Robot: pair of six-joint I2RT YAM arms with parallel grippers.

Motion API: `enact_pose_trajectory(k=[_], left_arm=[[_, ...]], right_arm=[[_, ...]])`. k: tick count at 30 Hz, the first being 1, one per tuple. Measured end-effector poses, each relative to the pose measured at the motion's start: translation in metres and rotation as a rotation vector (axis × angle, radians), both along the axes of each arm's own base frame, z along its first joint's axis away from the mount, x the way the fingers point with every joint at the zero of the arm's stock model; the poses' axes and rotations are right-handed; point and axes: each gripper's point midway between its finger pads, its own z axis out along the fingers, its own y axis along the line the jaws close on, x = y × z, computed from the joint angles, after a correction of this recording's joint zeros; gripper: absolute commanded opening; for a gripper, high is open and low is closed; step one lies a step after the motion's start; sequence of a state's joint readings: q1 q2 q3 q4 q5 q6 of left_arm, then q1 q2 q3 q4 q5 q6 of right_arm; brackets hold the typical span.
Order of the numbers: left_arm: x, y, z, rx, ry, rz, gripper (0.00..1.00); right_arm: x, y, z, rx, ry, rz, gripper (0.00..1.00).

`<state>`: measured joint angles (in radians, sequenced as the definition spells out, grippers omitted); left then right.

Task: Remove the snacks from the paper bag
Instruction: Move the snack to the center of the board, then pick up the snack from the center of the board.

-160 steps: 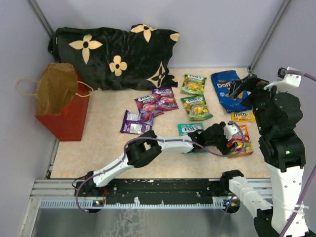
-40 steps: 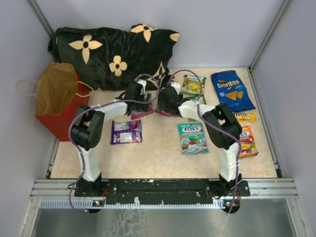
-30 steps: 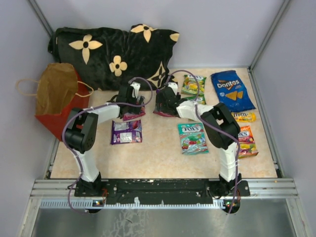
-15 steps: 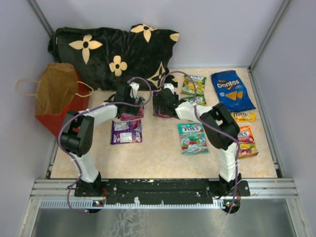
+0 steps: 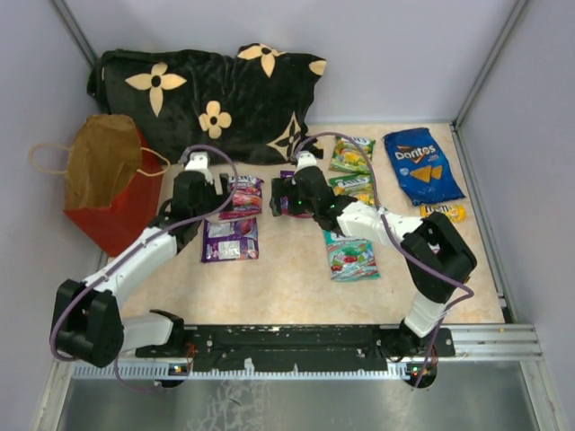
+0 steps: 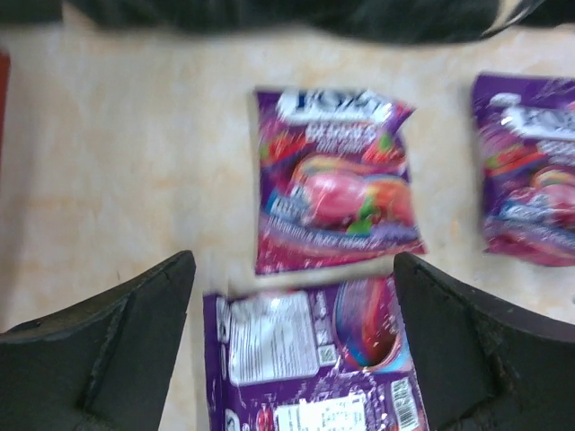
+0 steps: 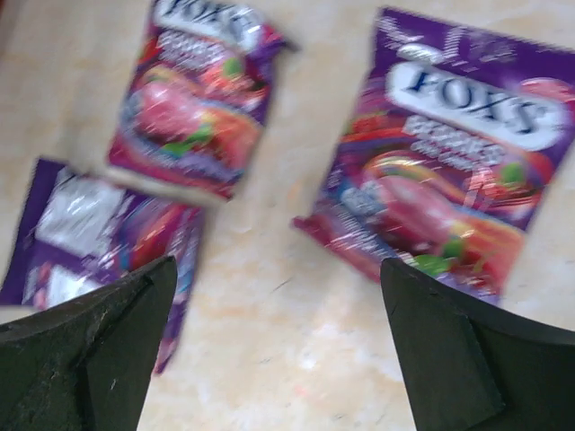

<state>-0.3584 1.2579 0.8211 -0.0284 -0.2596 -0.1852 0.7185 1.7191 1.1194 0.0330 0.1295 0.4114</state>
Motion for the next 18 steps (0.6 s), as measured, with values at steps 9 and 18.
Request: enact_pose_trajectory(k=[9, 18], left_arm=[[-0.073, 0.059, -0.104, -0.031, 0.235, 0.246, 0.86], [-0.076, 0.064, -0.094, -0.143, 0.175, 0.301, 0.58]], right_arm=[[-0.065, 0.036, -0.016, 0.034, 0.047, 0.194, 0.93], [-0.077, 0.031, -0.011, 0.064, 0.046, 0.218, 0.92]])
